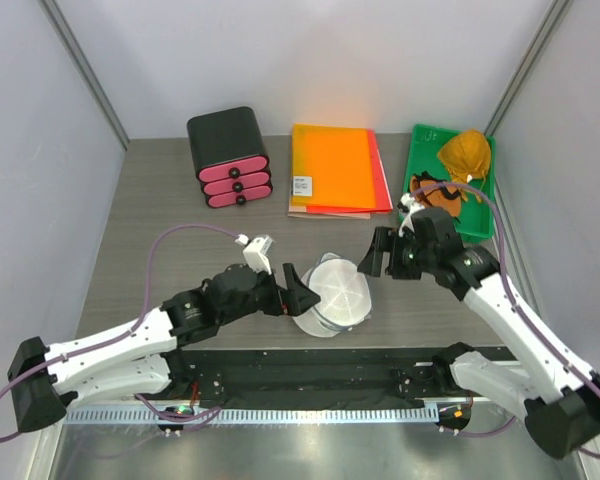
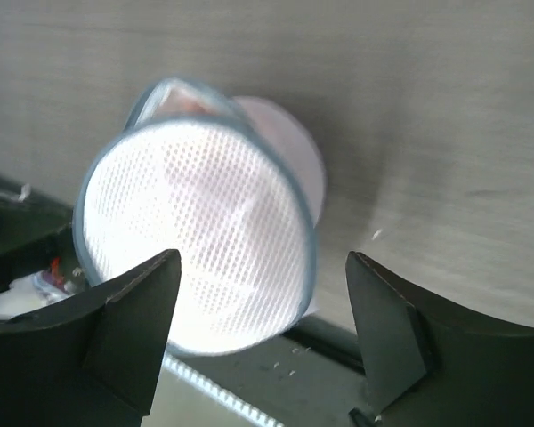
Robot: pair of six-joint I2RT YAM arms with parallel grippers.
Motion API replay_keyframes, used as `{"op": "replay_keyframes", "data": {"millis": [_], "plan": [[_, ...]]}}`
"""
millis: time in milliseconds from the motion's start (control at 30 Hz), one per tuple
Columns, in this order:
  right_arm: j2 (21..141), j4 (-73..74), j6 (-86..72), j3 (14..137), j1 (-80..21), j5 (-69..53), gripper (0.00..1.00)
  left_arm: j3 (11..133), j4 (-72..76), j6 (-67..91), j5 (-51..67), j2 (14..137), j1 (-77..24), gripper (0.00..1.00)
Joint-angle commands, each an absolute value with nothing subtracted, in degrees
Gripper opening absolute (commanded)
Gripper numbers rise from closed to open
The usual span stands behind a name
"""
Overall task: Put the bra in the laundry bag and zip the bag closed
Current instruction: Close the laundry bag at the center of the board.
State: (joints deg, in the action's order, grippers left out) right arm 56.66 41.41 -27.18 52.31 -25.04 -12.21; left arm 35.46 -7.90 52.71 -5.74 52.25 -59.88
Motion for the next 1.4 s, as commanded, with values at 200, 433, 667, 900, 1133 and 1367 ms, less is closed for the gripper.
{"op": "replay_keyframes", "data": {"millis": [200,433,667,900,1133,1367], "plan": [[42.11,32.88,-40.77,33.14,-25.14,-27.06,0.80,36.73,-0.70,48.26,-10.65,53.08,-74.21,0.73],[35.78,19.45,-52.29,21.72,-25.14,-33.92,0.79,42.70,-2.90,41.93,-47.21,66.23,-97.19,0.74],[33.84,11.97,-57.91,17.41,-25.14,-35.32,0.55,57.82,-20.04,46.67,-55.28,80.24,-98.09,0.58],[35.24,8.00,-60.90,17.75,-25.14,-35.07,0.32,54.32,-16.95,46.67,-51.77,75.77,-95.63,0.57],[36.56,6.32,-64.33,20.30,-25.14,-34.11,0.08,55.28,-21.00,49.13,-52.65,75.32,-95.01,0.64],[39.46,6.07,-65.48,22.06,-25.14,-30.68,0.01,57.48,-29.97,54.32,-52.03,73.92,-92.64,0.76]]}}
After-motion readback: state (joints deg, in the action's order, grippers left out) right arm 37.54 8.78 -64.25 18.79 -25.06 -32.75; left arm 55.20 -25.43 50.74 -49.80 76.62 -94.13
